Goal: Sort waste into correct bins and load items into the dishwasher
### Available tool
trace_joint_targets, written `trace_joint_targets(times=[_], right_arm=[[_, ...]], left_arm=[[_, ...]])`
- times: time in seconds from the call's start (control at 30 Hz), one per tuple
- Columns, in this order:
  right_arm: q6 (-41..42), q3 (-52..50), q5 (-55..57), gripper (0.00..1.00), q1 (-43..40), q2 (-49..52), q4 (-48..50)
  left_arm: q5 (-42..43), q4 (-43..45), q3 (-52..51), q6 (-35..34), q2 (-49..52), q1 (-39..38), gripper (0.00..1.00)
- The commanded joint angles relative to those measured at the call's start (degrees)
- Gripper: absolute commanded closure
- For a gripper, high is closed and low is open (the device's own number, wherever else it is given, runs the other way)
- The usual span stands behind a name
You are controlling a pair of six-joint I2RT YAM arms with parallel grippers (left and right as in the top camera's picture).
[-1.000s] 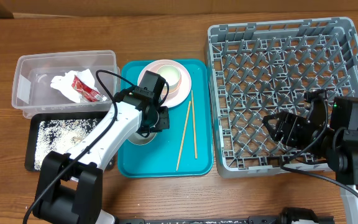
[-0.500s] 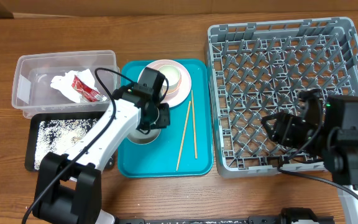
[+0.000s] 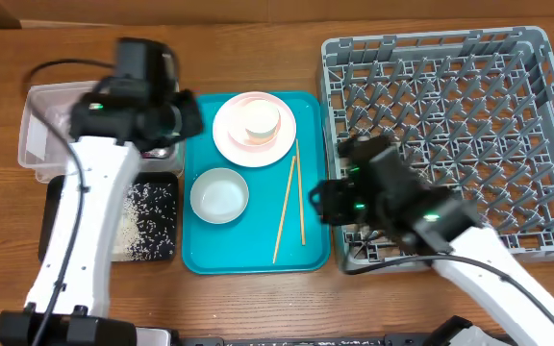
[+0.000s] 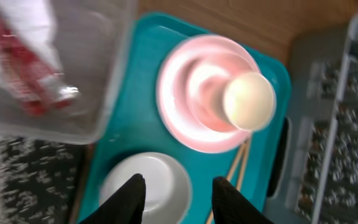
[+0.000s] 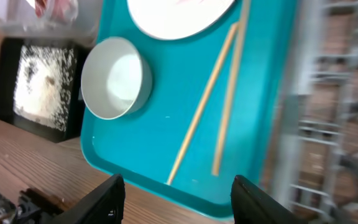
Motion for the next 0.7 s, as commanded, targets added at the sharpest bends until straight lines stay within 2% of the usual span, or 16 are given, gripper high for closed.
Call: trace_joint_targets(times=[0.0, 0.13, 0.17, 0.2, 0.23, 0.3, 0.37, 0.47, 0.67], right_arm=[[7.56, 1.62, 8.74, 0.44, 6.34, 5.09, 3.54], [7.56, 1.62, 16.13, 0.44, 10.16, 11.3, 8.41], [7.54, 1.62, 17.97, 0.44, 10.6, 12.55, 9.53], [7.54, 1.62, 20.09, 0.44, 10.95, 14.01, 10.88], [7.54, 1.62, 21.53, 0.44, 11.04, 15.39, 12.15], [7.56, 1.62, 22.71, 0.45, 11.04, 17.35, 13.97], [7.76, 1.62, 22.62, 0.52, 11.04, 19.04, 15.06], [10.21, 1.6, 22.67, 0.58, 11.28, 20.79, 15.1], [11.63, 1.6, 22.71, 0.63, 11.98, 22.32, 15.72]], left_arm=[[-0.39, -3.04, 1.77, -0.26, -1.51, 8.48, 0.62], [0.15, -5.95, 1.66, -2.36, -1.51, 15.26, 0.59], [0.13, -6.34, 1.64, -2.34, -1.51, 16.22, 0.49], [0.13, -6.56, 1.64, -2.32, -1.51, 17.03, 0.09], [0.09, -6.54, 1.64, -2.29, -1.51, 17.64, 0.0], [0.09, -6.54, 1.64, -2.29, -1.51, 18.16, 0.0], [0.07, -6.54, 1.64, -2.29, -1.51, 18.18, 0.0], [0.07, -6.54, 1.64, -2.29, -1.51, 18.18, 0.0], [0.09, -6.54, 1.64, -2.29, -1.49, 18.18, 0.0]])
